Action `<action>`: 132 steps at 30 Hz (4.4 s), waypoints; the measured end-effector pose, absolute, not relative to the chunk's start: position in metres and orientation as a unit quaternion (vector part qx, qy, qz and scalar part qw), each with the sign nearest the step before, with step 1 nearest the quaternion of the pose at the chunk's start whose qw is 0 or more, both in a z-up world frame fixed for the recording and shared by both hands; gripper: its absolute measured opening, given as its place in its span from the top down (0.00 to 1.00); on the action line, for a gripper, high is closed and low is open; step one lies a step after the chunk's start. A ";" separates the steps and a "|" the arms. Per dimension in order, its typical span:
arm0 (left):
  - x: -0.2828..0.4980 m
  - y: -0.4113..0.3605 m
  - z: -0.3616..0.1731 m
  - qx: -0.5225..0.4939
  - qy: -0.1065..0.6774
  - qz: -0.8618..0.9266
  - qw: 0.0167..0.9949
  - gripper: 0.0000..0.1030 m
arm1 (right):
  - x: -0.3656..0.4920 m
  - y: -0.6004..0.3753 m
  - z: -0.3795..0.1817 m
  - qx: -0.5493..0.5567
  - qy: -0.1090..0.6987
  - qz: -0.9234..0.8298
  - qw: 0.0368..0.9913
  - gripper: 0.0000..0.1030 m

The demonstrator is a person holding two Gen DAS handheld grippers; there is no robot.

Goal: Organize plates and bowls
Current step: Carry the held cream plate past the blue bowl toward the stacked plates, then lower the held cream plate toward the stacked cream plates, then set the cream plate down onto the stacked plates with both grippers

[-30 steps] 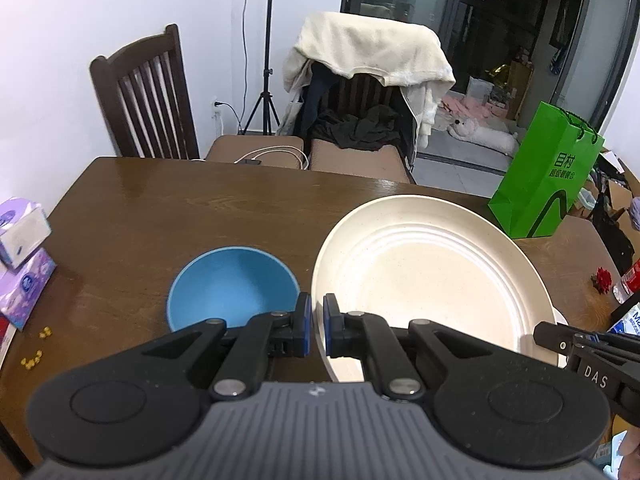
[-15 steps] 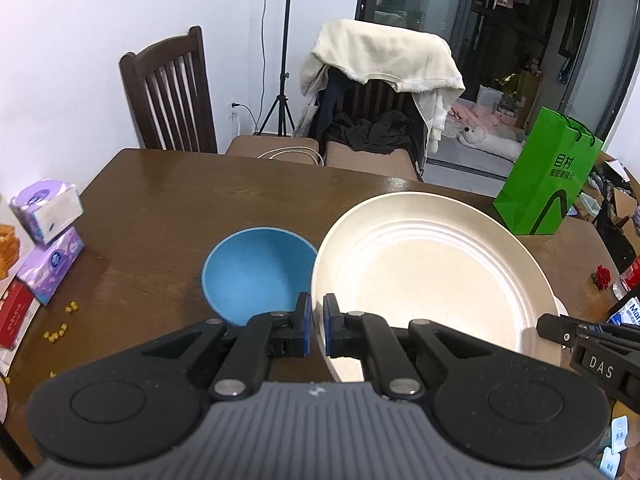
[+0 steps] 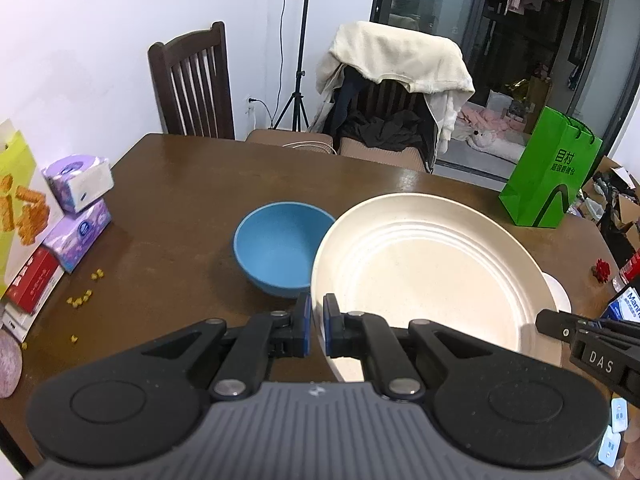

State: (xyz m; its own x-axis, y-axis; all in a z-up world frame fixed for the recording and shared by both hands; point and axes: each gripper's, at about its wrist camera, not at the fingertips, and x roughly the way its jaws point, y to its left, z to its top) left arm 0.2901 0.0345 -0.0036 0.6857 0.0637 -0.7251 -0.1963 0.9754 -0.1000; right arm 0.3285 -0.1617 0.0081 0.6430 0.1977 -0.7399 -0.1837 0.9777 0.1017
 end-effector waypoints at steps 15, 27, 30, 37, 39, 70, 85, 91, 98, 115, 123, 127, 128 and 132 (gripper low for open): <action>0.245 0.051 -0.004 -0.103 0.380 0.068 0.917 0.93 | 0.287 -0.147 0.010 -0.006 0.394 0.114 0.912 0.93; 0.213 0.061 -0.009 -0.106 0.368 0.064 0.922 0.93 | 0.263 -0.138 0.002 -0.012 0.393 0.122 0.911 0.92; 0.208 0.064 -0.011 -0.105 0.367 0.066 0.922 0.93 | 0.255 -0.136 -0.001 -0.014 0.389 0.123 0.913 0.92; 0.195 0.069 -0.016 -0.110 0.364 0.065 0.922 0.93 | 0.240 -0.131 -0.006 -0.019 0.386 0.128 0.914 0.92; 0.191 0.070 -0.019 -0.111 0.364 0.065 0.922 0.93 | 0.237 -0.131 -0.008 -0.020 0.385 0.128 0.914 0.92; 0.164 0.045 -0.064 -0.100 0.395 0.042 0.912 0.93 | 0.190 -0.156 -0.062 -0.007 0.423 0.118 0.899 0.92; 0.165 0.042 -0.096 -0.104 0.424 0.035 0.899 0.93 | 0.184 -0.160 -0.087 -0.018 0.439 0.108 0.892 0.92; 0.166 0.043 -0.107 -0.101 0.433 0.033 0.895 0.93 | 0.183 -0.158 -0.096 -0.025 0.446 0.107 0.888 0.92; 0.171 0.042 -0.115 -0.099 0.440 0.022 0.892 0.93 | 0.185 -0.158 -0.104 -0.025 0.452 0.101 0.886 0.92; 0.191 0.025 -0.135 -0.087 0.461 -0.014 0.883 0.93 | 0.190 -0.174 -0.121 -0.018 0.465 0.068 0.882 0.91; 0.200 0.016 -0.142 -0.083 0.470 -0.032 0.878 0.93 | 0.191 -0.184 -0.128 -0.014 0.472 0.051 0.880 0.91; 0.204 0.011 -0.147 -0.080 0.473 -0.041 0.877 0.93 | 0.189 -0.189 -0.131 -0.014 0.473 0.043 0.880 0.91; 0.205 0.009 -0.147 -0.079 0.473 -0.043 0.876 0.93 | 0.189 -0.190 -0.132 -0.014 0.474 0.040 0.880 0.91; 0.208 0.004 -0.148 -0.076 0.474 -0.053 0.875 0.93 | 0.187 -0.196 -0.133 -0.009 0.474 0.031 0.880 0.91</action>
